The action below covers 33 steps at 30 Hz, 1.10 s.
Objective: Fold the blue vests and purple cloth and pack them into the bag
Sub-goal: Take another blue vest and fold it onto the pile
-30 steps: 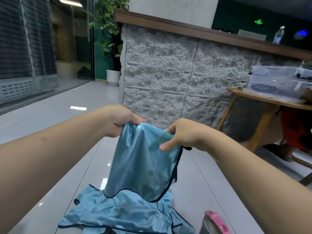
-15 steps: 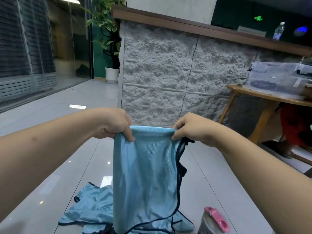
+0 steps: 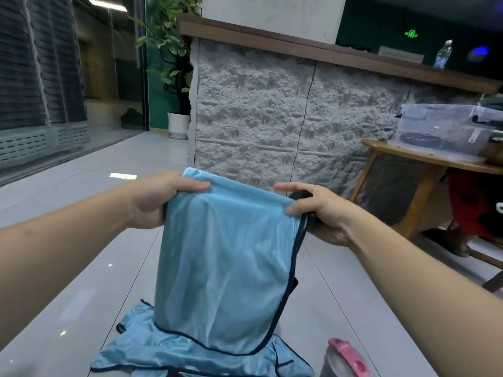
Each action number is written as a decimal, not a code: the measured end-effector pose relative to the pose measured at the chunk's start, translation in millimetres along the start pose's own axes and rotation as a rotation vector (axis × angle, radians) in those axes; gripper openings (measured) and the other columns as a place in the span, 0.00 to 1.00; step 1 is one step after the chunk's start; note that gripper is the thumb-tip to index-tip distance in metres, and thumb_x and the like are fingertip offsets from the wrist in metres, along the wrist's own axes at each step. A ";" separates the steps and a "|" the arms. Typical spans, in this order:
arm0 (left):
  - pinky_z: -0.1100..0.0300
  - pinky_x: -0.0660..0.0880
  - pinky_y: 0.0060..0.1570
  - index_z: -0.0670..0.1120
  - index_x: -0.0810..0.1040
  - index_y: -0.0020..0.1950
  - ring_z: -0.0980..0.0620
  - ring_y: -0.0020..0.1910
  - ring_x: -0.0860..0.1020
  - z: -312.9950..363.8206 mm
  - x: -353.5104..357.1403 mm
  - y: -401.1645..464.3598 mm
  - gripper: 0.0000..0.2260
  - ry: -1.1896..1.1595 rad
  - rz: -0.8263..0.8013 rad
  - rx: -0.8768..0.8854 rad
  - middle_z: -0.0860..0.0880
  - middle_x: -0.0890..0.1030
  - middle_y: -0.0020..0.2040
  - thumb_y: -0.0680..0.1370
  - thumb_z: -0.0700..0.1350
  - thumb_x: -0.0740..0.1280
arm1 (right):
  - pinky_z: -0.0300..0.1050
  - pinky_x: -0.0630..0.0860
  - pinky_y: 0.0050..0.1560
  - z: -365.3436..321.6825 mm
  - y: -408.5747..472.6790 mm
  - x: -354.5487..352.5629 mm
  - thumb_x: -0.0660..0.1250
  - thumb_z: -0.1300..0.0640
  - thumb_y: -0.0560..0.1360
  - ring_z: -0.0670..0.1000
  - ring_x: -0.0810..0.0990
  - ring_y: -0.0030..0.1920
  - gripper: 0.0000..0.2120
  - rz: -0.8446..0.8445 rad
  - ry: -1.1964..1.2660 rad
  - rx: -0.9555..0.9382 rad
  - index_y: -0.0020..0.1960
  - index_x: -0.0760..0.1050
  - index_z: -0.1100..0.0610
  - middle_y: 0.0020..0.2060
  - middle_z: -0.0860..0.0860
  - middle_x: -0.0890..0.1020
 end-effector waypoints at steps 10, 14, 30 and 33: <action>0.51 0.85 0.41 0.40 0.83 0.59 0.44 0.42 0.87 -19.1 12.1 9.6 0.17 -0.184 0.214 -0.065 0.40 0.87 0.52 0.81 0.54 0.69 | 0.53 0.84 0.54 48.1 5.1 43.5 0.70 0.62 0.77 0.57 0.89 0.51 0.12 0.042 0.516 0.125 0.58 0.83 0.66 0.55 0.61 0.87; 0.46 0.81 0.56 0.41 0.83 0.62 0.41 0.51 0.85 -18.7 5.6 10.2 0.21 -0.133 0.225 -0.069 0.40 0.86 0.56 0.79 0.56 0.71 | 0.55 0.84 0.56 52.8 3.0 41.6 0.67 0.80 0.71 0.62 0.86 0.58 0.23 0.000 0.185 0.152 0.64 0.80 0.67 0.58 0.62 0.86; 0.48 0.79 0.52 0.40 0.86 0.46 0.42 0.43 0.86 -36.1 6.9 -0.1 0.20 -0.190 0.090 -0.202 0.40 0.87 0.47 0.80 0.57 0.67 | 0.51 0.82 0.58 35.4 -9.3 45.9 0.69 0.63 0.81 0.58 0.86 0.58 0.14 0.068 0.269 0.212 0.64 0.81 0.68 0.58 0.61 0.86; 0.43 0.77 0.56 0.39 0.88 0.50 0.39 0.48 0.87 -31.5 7.1 1.6 0.29 -0.394 0.109 -0.120 0.38 0.87 0.51 0.80 0.64 0.63 | 0.54 0.80 0.61 35.8 -6.6 44.2 0.68 0.63 0.82 0.59 0.86 0.58 0.12 0.114 0.326 0.237 0.62 0.82 0.67 0.56 0.61 0.87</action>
Point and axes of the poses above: each hand's wrist, its own y-axis towards the middle knuckle, its own x-axis out of the palm, z = x × y, the point moved 1 cm from there along y, towards the middle knuckle
